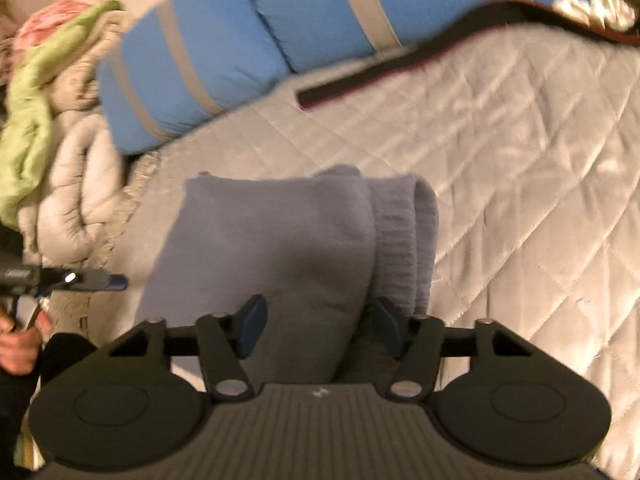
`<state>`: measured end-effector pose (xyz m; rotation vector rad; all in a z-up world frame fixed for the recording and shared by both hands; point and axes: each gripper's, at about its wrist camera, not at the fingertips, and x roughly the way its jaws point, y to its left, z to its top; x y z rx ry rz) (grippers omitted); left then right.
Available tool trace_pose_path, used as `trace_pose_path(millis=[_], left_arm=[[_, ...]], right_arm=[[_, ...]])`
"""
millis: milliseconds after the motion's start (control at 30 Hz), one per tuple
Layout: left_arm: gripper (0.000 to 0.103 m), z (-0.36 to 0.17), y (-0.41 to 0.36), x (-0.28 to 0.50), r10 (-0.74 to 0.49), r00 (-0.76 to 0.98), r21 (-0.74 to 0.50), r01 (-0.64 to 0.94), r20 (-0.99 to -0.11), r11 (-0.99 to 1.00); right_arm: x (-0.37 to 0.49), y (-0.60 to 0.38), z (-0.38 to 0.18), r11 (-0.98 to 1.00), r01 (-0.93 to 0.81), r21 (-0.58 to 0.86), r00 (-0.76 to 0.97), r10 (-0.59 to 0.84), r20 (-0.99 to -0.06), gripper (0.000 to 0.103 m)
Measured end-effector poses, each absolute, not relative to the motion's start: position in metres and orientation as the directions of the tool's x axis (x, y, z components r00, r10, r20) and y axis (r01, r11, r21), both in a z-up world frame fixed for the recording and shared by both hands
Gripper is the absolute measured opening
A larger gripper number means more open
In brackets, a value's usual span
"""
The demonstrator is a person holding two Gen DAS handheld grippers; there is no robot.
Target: Fold clothes
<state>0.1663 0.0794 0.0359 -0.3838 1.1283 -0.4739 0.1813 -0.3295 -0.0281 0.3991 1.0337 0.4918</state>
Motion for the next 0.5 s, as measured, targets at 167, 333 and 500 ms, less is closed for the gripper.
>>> trace_pose_path(millis=[167, 333, 500], left_arm=[[0.060, 0.025, 0.093, 0.173, -0.615, 0.320, -0.612, 0.123, -0.721, 0.781], [0.060, 0.018, 0.100, 0.173, -0.617, 0.322, -0.619, 0.110, -0.718, 0.777], [0.060, 0.013, 0.106, 0.173, -0.650, 0.303, -0.657, 0.094, -0.696, 0.748]], right_arm=[[0.199, -0.330, -0.046, 0.803, -0.124, 0.583, 0.382, 0.581, -0.719, 0.021], [0.197, -0.337, -0.034, 0.783, -0.112, 0.612, 0.404, 0.599, -0.692, 0.012], [0.200, -0.342, -0.018, 0.795, -0.134, 0.592, 0.419, 0.587, -0.693, 0.011]])
